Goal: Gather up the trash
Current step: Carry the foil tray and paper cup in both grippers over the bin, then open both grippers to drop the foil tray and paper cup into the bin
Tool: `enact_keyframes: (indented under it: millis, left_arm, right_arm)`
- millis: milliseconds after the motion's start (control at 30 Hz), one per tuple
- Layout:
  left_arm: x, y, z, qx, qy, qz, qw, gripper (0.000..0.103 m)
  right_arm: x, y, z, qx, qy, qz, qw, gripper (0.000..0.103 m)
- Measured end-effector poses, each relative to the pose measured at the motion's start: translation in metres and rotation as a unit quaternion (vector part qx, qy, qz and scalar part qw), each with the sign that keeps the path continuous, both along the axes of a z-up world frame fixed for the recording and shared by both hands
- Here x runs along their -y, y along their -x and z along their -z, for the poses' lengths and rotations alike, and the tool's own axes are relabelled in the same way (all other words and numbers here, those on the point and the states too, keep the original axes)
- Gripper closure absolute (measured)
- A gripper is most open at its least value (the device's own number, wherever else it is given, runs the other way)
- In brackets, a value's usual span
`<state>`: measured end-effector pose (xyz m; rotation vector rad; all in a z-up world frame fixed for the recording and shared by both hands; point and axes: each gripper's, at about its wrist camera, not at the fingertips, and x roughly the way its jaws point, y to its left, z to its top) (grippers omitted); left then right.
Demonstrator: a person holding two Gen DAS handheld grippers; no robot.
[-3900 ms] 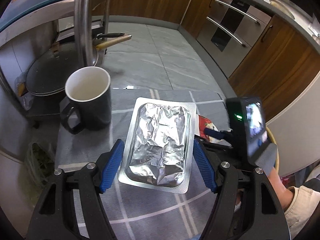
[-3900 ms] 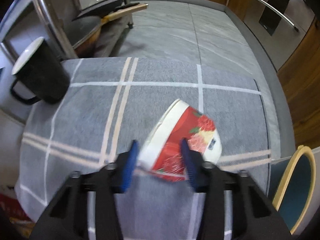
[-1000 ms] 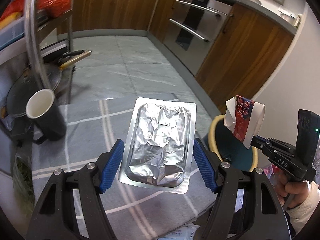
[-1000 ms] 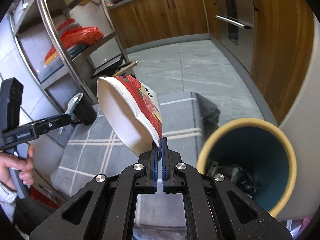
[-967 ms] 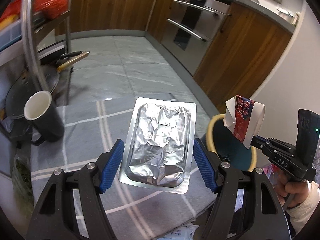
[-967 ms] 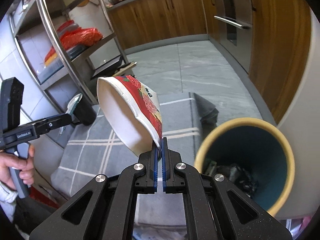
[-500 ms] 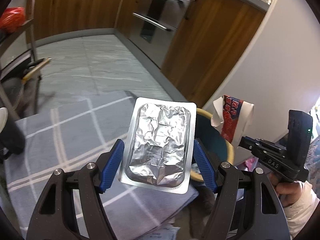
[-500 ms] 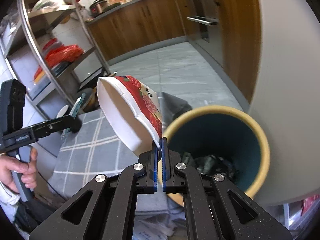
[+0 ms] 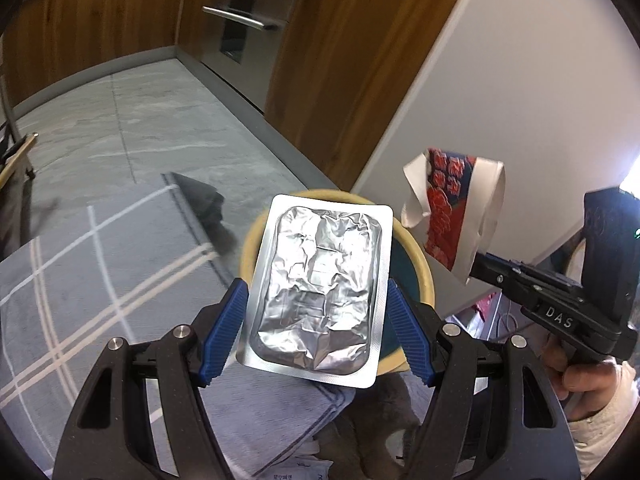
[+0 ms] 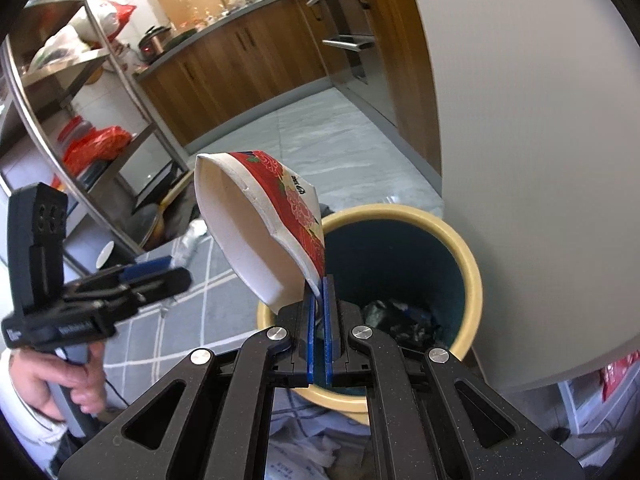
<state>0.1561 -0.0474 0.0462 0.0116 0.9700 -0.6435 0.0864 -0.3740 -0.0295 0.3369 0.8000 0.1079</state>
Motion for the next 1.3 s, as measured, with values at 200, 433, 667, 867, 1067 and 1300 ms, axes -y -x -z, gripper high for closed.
enact_keyframes:
  millis: [200,433,667,867,1067,1300]
  left_arm:
    - [0.021,-0.003,0.023,-0.015,-0.023,0.017,0.9995,0.034]
    - [0.04,-0.011,0.048,-0.04,-0.039,0.024,0.9981,0.033]
    - [0.047,-0.016,0.071,-0.053,-0.065,0.025,0.9962,0.033]
    - [0.048,-0.017,0.086,-0.068,-0.08,0.027,0.9941,0.032]
    - [0.044,-0.016,0.083,-0.065,-0.079,0.022,0.9945,0.026]
    - [0.03,-0.019,0.07,-0.056,-0.068,-0.001,0.9961,0.024]
  right_arm:
    - [0.011,0.0,0.015,-0.023,-0.006,0.012,1.0,0.098]
    - [0.011,-0.003,0.027,-0.043,-0.004,0.008,0.999,0.098]
    - [0.01,-0.007,0.034,-0.055,-0.004,0.011,0.998,0.098]
    - [0.011,-0.013,0.046,-0.075,-0.005,0.018,0.997,0.098]
    - [0.013,-0.02,0.056,-0.094,-0.012,0.026,0.995,0.094]
    - [0.01,-0.021,0.06,-0.098,-0.005,0.026,0.995,0.076]
